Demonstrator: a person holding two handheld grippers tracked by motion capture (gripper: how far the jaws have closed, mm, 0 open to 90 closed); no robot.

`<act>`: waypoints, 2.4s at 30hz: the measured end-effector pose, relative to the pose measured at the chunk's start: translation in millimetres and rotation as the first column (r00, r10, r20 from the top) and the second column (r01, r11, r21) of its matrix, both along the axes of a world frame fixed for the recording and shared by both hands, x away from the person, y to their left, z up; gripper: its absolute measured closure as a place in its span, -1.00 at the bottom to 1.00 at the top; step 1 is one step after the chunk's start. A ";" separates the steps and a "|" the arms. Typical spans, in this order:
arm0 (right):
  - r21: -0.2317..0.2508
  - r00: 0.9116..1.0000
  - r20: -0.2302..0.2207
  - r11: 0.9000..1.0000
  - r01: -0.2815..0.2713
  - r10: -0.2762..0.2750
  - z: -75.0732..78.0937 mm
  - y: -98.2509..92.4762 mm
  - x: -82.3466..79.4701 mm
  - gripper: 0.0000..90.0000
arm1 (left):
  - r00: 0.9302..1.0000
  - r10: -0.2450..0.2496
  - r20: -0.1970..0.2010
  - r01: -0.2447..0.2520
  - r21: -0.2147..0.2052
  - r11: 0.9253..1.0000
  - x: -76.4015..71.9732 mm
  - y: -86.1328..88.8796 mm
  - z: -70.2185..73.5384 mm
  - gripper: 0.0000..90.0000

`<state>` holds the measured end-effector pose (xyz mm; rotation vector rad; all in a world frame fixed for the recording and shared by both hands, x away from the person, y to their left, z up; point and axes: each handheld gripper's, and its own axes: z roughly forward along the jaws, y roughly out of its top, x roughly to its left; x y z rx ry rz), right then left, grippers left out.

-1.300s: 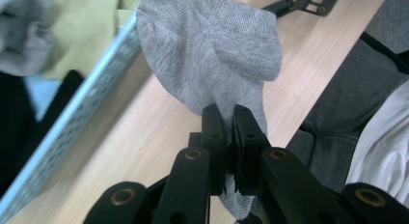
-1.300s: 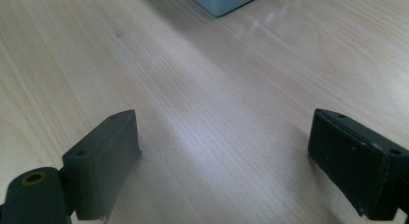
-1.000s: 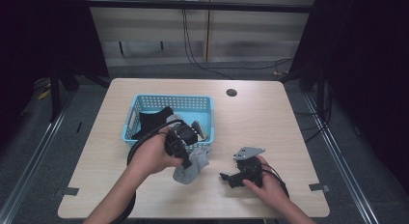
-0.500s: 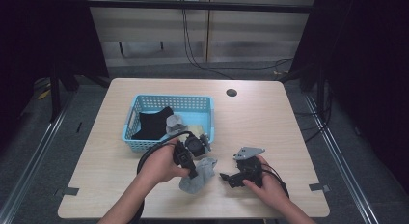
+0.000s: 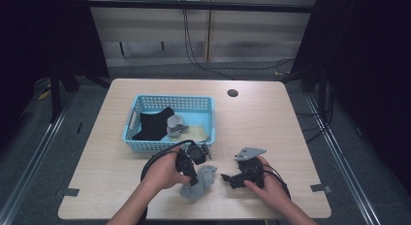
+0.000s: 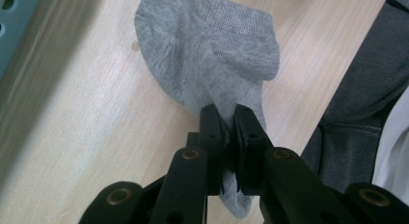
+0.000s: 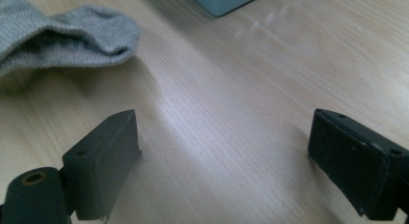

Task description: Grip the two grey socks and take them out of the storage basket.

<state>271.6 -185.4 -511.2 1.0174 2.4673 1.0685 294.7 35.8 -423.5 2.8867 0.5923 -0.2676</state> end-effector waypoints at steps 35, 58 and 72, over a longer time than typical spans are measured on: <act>0.001 1.000 -0.001 1.000 0.001 -0.001 0.0 0.1 -0.1 -0.77 | 0.995 0.104 0.004 -0.104 -0.064 0.993 14.1 16.8 22.3 -0.11; 0.000 1.000 -0.001 1.000 0.001 -0.001 0.0 0.0 -0.1 -0.77 | 0.910 0.396 0.118 -0.380 -0.140 0.914 110.1 58.5 44.7 -0.38; 0.001 1.000 0.000 1.000 0.002 -0.002 0.1 0.1 0.0 -0.77 | 0.856 0.485 0.178 -0.460 -0.167 0.872 152.1 62.7 7.2 -0.41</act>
